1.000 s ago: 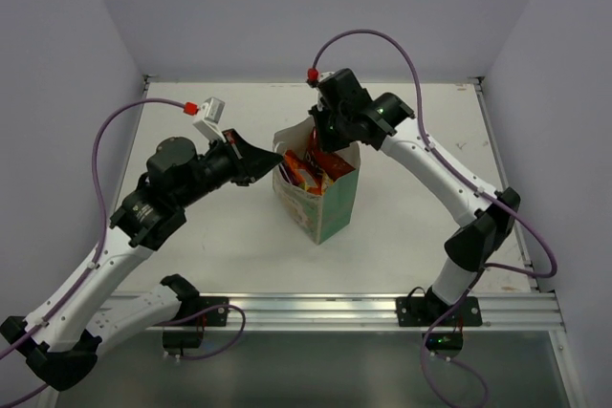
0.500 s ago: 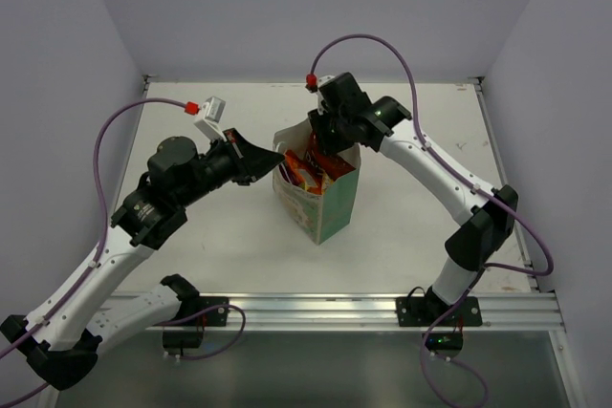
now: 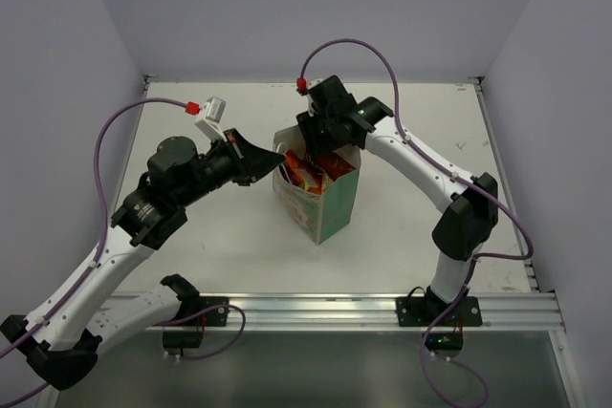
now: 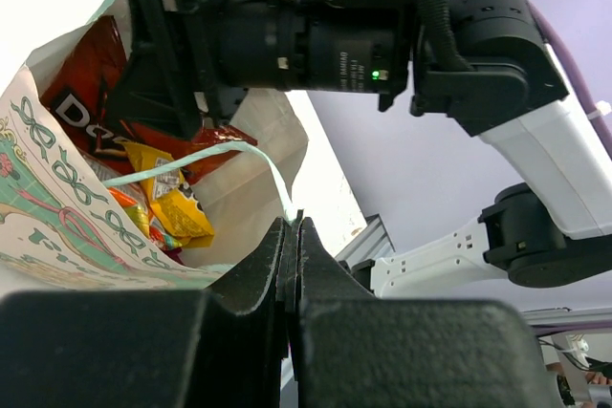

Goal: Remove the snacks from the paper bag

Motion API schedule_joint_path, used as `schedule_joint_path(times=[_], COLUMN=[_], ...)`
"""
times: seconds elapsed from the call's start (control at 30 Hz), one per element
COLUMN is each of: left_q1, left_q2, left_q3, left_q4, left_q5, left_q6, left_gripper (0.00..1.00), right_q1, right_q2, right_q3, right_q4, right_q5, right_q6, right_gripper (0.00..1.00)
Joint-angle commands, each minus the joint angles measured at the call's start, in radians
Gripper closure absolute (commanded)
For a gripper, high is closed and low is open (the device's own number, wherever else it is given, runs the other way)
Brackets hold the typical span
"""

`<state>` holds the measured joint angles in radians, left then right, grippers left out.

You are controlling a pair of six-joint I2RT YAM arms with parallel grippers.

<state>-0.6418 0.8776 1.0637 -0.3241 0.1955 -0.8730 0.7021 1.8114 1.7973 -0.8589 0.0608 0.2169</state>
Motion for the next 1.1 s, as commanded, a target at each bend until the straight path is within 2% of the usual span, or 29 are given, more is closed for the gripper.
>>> schedule_joint_path(times=[0.0,0.17,0.23,0.27,0.3,0.4,0.7,0.83,1.07], left_q1=[-0.002,-0.004,-0.004,-0.004,-0.004,-0.004,-0.004,-0.004,-0.004], left_q2=[-0.012,-0.006,-0.003,-0.003,-0.002,0.001,0.021,0.027,0.031], left_q3=[0.007,0.007,0.007,0.007,0.007,0.004,-0.027,-0.039,-0.042], left_q4=[0.06,0.059,0.059,0.059,0.06,0.059,0.077,0.091,0.103], left_q5=[0.019,0.024,0.024,0.024,0.024,0.021,-0.008,-0.011,-0.011], left_q6=[-0.017,-0.014,-0.014,-0.011,-0.011,-0.012,-0.012,-0.015,-0.017], left_gripper=[1.0,1.0,1.0,1.0,1.0,1.0,1.0,1.0,1.0], right_q1=[0.002,0.002,0.0,0.002,0.002,0.002,0.042,0.048,0.048], right_q2=[0.017,0.046,0.055,0.061,0.059,0.026,-0.243,-0.329,-0.313], right_q3=[0.048,0.066,0.074,0.076,0.073,0.048,-0.061,0.034,0.207], right_q4=[0.061,0.09,0.093,0.09,0.09,0.095,0.11,0.051,-0.042], right_q5=[0.02,0.066,0.086,0.089,0.106,0.125,0.077,0.027,-0.036], right_q6=[-0.01,-0.01,-0.014,-0.016,-0.014,-0.007,0.065,0.082,0.068], right_gripper=[0.53,0.54,0.58,0.62,0.76,1.0,1.0,1.0,1.0])
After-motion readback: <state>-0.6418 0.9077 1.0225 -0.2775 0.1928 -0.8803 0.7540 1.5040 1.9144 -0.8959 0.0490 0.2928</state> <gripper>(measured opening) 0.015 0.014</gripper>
